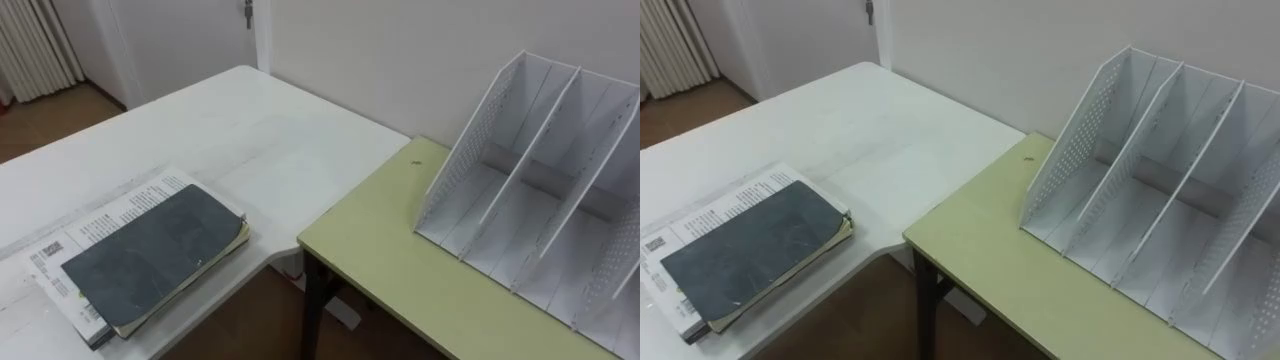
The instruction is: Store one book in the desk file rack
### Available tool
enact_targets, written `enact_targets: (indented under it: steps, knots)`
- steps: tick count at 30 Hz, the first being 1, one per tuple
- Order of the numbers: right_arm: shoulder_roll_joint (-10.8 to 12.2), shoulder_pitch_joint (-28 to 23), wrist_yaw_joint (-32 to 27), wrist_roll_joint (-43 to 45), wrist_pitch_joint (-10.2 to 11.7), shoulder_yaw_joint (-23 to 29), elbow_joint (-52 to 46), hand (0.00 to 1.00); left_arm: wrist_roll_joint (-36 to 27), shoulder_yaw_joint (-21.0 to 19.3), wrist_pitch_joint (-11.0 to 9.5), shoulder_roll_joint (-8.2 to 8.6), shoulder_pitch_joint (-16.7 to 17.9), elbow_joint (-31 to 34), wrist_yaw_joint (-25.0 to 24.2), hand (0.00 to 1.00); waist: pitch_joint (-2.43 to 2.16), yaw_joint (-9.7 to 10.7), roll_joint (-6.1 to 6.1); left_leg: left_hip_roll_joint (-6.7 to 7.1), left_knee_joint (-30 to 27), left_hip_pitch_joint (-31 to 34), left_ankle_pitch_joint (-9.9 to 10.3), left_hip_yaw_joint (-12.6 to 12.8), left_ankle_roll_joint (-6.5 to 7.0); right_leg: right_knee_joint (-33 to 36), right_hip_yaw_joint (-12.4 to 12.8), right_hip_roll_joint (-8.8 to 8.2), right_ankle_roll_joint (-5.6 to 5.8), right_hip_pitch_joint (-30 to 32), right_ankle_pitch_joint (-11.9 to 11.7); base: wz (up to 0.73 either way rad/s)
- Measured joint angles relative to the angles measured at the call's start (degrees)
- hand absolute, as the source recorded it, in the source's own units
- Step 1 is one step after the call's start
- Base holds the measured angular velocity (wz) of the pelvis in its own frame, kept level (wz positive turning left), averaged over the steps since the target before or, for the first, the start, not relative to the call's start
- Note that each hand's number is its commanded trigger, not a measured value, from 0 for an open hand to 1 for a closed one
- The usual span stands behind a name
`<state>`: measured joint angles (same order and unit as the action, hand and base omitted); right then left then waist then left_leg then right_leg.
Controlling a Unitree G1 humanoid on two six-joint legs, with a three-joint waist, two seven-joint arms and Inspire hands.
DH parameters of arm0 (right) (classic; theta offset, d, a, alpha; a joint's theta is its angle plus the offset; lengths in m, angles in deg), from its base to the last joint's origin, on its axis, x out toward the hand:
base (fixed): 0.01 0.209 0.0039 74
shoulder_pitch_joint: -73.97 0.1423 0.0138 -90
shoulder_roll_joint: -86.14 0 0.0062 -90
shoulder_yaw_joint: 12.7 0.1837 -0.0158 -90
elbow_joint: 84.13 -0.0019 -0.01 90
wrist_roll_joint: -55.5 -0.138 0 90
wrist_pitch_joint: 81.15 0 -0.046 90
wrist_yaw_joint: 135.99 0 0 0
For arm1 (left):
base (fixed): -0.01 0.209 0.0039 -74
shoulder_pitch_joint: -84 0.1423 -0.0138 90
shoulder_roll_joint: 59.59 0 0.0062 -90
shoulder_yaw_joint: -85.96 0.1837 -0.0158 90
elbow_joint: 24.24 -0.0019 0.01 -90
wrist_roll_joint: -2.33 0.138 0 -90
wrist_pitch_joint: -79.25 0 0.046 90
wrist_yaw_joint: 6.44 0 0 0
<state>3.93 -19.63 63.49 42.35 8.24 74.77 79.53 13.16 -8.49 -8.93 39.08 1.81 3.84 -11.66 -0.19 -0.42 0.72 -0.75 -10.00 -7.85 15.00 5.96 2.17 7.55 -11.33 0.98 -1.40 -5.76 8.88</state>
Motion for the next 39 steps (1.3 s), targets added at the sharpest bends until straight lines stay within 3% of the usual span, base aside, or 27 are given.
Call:
enact_targets:
  steps: [25, 35, 39]
  knots:
    - [0.0, -0.2, -0.1, 0.0, 0.2, 0.0, -0.1, 0.0, -0.1, -1.0, -0.6, 0.02, 0.6, 0.0, 0.1, 0.0, -0.02, 0.0, 0.26, 0.0, 0.0, -0.4, 0.0, -0.1, 0.01, 0.1, 0.0, -0.01, -0.03, -0.4, 0.1, 0.0]
    - [0.1, -0.2, -1.0, 0.0, 2.2, -0.4, -0.1, 0.0, 0.9, -0.8, -1.9, 0.48, 0.2, 0.0, 1.4, 0.0, 0.06, 0.1, 0.0, -0.02, 0.1, -0.4, 0.0, -0.1, 0.01, 0.1, 0.3, 0.07, -0.04, -0.2, 0.1, 0.0]
    - [0.1, 0.0, -1.5, 0.0, 3.0, -2.0, -0.2, 0.0, 5.1, 3.7, -2.4, 0.17, 0.1, 3.0, 2.4, 0.0, 0.07, 0.3, 0.14, 0.05, 0.1, -0.3, 0.0, -0.2, 0.01, 0.1, 0.3, 0.01, -0.03, -0.1, 0.1, 0.0]
